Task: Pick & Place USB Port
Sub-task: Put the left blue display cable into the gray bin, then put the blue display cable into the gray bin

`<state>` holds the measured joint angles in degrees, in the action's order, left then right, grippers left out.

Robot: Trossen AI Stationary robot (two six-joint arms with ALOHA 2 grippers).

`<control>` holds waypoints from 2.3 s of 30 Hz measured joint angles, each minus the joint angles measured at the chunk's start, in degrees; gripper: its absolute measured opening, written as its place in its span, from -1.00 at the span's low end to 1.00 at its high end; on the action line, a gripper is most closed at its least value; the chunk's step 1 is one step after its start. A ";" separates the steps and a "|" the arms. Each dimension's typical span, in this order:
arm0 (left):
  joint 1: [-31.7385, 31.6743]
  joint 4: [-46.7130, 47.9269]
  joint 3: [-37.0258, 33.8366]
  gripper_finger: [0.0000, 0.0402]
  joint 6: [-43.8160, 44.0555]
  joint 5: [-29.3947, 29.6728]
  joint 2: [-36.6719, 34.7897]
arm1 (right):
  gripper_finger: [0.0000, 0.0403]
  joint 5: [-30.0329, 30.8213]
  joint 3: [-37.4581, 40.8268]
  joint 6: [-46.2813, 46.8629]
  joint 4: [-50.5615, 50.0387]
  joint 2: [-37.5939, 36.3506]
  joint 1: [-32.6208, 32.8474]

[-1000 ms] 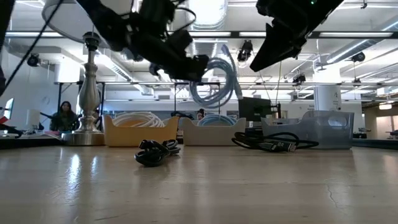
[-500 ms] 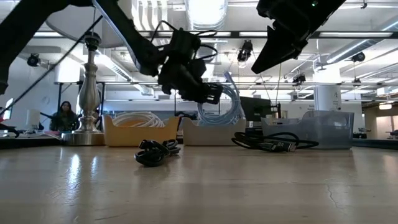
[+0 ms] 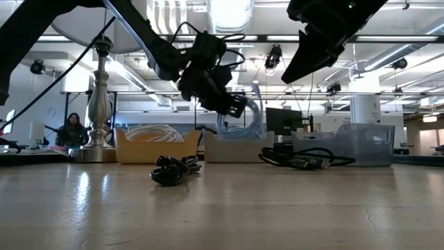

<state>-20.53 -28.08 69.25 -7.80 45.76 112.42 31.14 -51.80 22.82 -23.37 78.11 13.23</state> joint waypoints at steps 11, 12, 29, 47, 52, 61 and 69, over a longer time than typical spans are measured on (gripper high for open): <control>-2.03 7.16 -0.09 -0.30 4.32 0.20 -0.03 | -0.57 -0.35 1.76 3.83 0.35 -0.02 0.28; -2.10 7.15 -0.06 -0.28 4.33 0.21 -0.03 | -0.58 -0.33 1.83 4.01 0.41 -0.02 0.37; 1.64 16.33 3.15 -0.29 4.98 -19.56 -0.29 | -0.62 -2.30 3.01 7.25 0.50 -0.02 1.56; -1.88 12.29 2.80 -0.29 7.79 -25.39 0.17 | -0.65 -3.19 3.12 7.17 2.78 0.11 2.60; -3.96 11.67 3.24 -0.29 7.77 -25.46 0.17 | -0.66 -3.19 3.12 6.72 2.75 0.11 2.56; -3.53 12.48 3.15 -0.29 7.73 -25.56 -0.03 | -0.61 -3.18 3.12 5.33 2.70 0.11 2.64; -1.38 24.85 3.40 -0.29 6.24 -30.21 -8.73 | -0.56 -4.00 3.12 5.80 2.19 0.11 3.19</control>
<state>-21.91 -3.22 72.65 -1.56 15.56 103.69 27.15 -48.69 28.62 -21.18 78.22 16.43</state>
